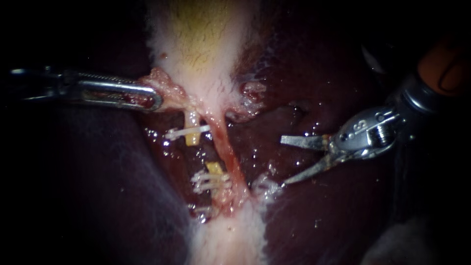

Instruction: Go back from the cut left tube

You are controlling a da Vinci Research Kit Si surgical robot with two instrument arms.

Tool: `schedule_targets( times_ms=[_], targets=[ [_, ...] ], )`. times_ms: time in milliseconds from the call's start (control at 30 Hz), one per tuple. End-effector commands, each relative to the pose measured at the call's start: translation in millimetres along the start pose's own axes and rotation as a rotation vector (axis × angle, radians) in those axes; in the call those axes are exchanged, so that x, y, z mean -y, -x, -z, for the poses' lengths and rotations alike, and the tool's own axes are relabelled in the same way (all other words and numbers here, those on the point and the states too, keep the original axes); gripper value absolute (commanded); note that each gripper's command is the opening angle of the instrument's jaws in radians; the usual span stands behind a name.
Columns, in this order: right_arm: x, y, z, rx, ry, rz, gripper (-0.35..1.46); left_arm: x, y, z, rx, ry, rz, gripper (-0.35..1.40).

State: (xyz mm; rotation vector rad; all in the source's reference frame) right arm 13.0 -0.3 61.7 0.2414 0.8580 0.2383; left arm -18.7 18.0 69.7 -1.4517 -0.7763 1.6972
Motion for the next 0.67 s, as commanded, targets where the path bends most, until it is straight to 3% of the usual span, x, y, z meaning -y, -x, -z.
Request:
schedule_targets(
  times_ms=[33,667],
  targets=[
    [0.0,0.0,0.0,0.000,0.000,-0.001,1.45,0.0,0.0,-0.2,-0.001,-0.001,-0.001,-0.35],
    [0.0,0.4,0.4,-0.001,-0.002,0.001,1.45,2.5,1.0,-4.5,-0.006,-0.015,-0.010,-0.35]
  ],
)
